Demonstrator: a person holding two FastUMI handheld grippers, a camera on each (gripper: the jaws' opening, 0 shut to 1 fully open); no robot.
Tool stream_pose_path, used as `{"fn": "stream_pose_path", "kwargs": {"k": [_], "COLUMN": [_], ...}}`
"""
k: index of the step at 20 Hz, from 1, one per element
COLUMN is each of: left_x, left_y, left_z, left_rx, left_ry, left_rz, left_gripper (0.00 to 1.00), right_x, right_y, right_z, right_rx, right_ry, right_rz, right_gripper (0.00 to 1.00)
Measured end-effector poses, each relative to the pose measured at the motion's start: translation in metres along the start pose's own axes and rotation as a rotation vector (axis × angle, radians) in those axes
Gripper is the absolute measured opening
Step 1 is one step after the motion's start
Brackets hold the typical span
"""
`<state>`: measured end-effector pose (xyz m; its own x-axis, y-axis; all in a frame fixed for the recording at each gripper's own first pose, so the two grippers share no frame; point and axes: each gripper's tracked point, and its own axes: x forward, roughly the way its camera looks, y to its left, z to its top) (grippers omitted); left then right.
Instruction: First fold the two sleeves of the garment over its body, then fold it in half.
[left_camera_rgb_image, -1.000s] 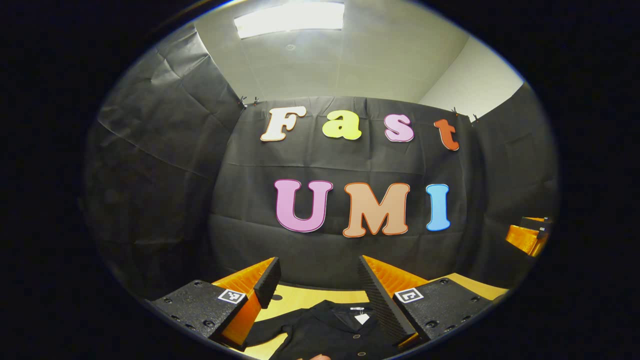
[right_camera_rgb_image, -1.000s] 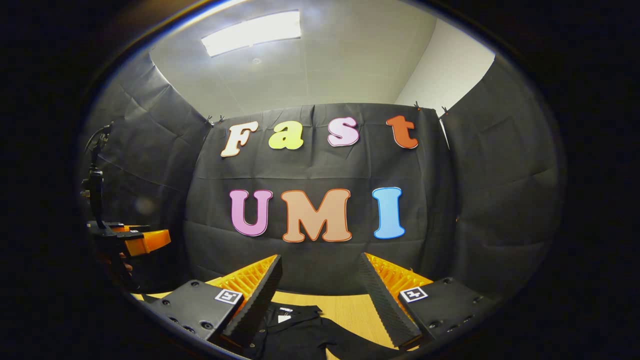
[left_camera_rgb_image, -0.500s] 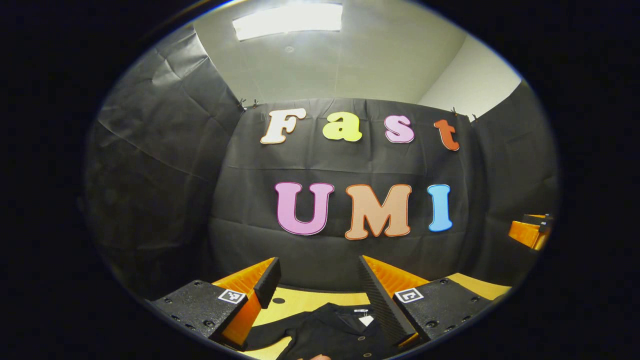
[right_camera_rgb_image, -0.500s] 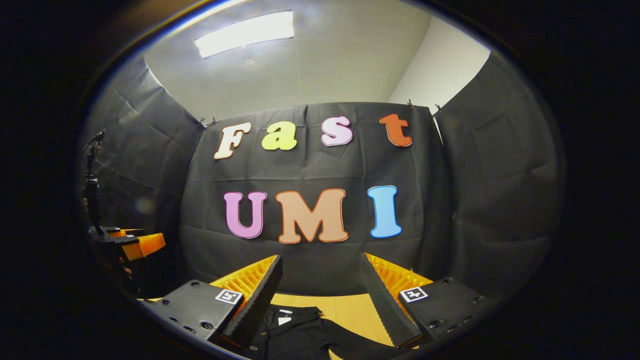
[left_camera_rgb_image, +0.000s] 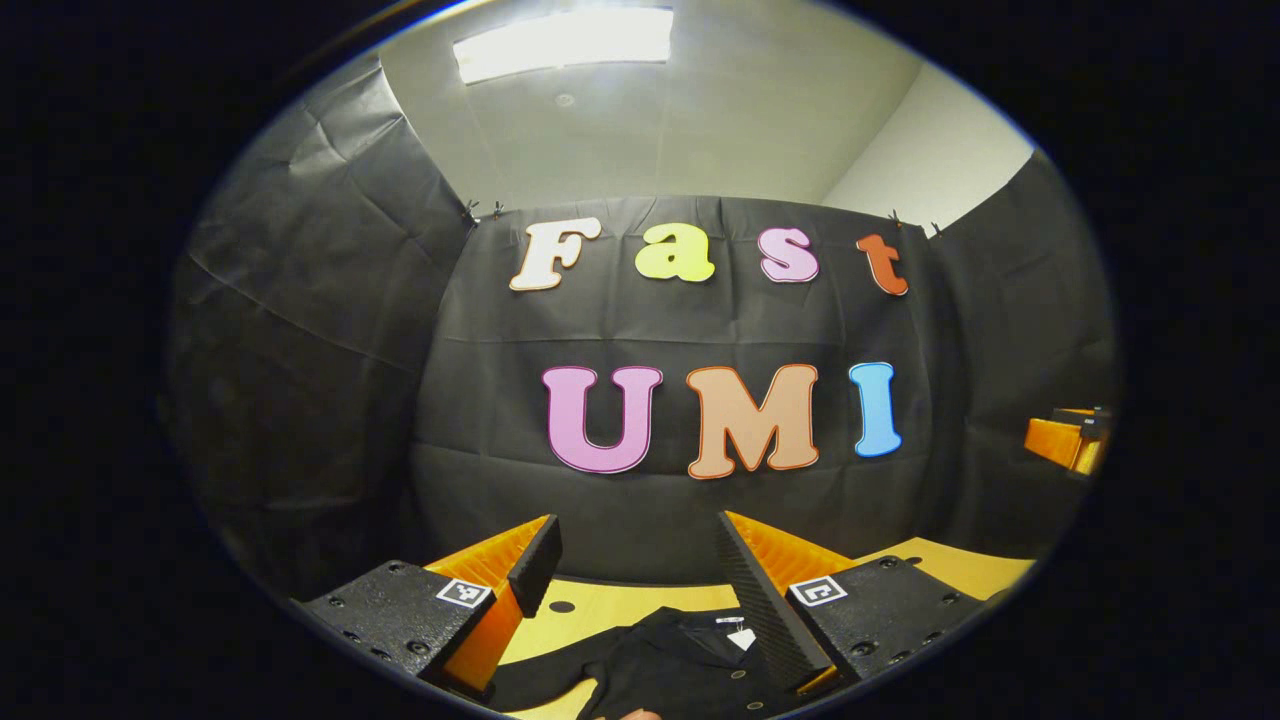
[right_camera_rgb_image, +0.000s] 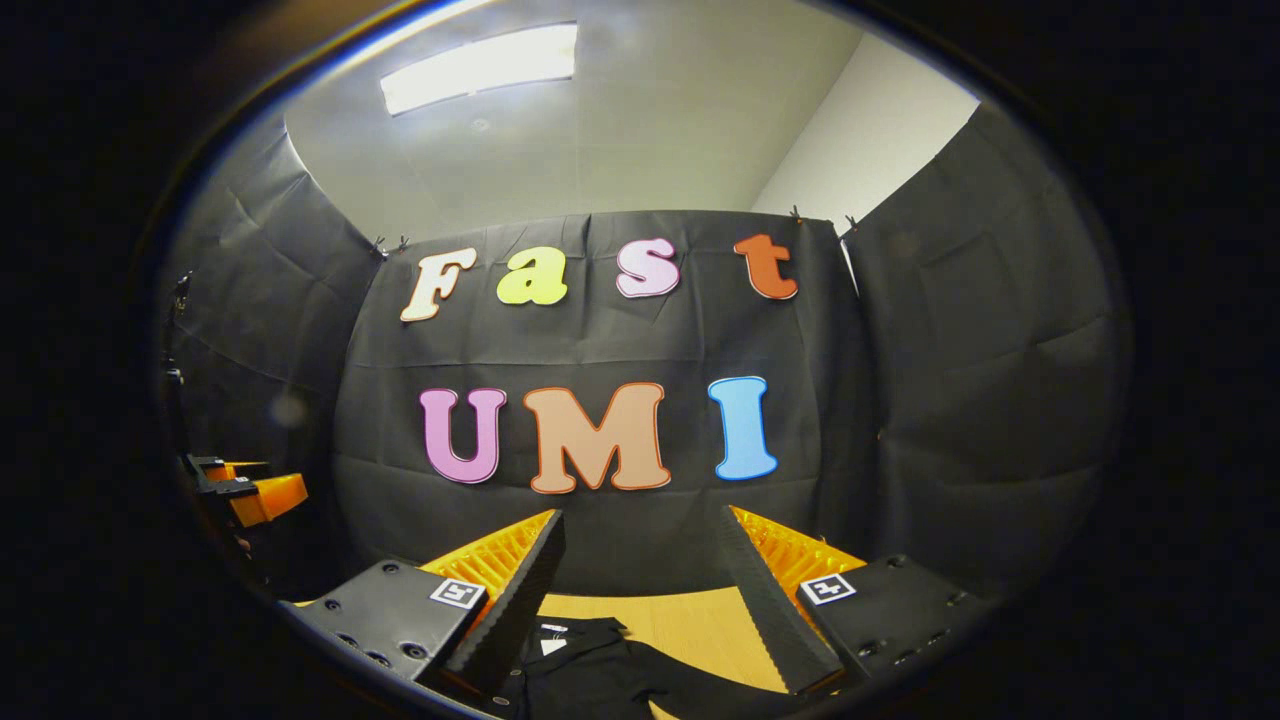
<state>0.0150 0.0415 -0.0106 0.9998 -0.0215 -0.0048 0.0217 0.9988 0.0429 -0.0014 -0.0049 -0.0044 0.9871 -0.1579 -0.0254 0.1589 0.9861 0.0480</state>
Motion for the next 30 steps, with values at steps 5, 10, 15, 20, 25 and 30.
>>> {"fn": "stream_pose_path", "kwargs": {"k": [5,10,15,20,25,30], "left_x": [0.002,0.006,0.012,0.01,0.005,0.007], "left_y": [0.015,0.022,0.014,-0.001,-0.007,-0.015], "left_z": [-0.001,-0.004,-0.017,-0.011,-0.016,-0.011], "left_rx": [0.016,-0.035,-0.051,-0.065,-0.105,-0.085], "left_ry": [-0.011,-0.034,0.004,-0.001,0.02,0.012], "left_rz": [0.0,-0.006,-0.05,-0.074,-0.045,-0.016], "left_gripper": [0.92,0.92,0.92,0.92,0.92,0.92], "right_x": [-0.003,-0.014,-0.02,-0.011,-0.01,-0.025], "right_y": [-0.001,0.012,0.007,-0.046,-0.103,-0.155], "right_z": [0.004,-0.005,-0.011,-0.057,-0.127,-0.197], "right_rx": [-0.004,-0.042,-0.056,-0.14,-0.176,-0.19], "right_ry": [-0.019,-0.032,-0.004,0.112,0.336,0.542], "right_rz": [-0.046,-0.057,-0.082,-0.169,-0.23,-0.269], "right_gripper": [0.96,0.98,0.96,0.98,0.98,0.99]}}
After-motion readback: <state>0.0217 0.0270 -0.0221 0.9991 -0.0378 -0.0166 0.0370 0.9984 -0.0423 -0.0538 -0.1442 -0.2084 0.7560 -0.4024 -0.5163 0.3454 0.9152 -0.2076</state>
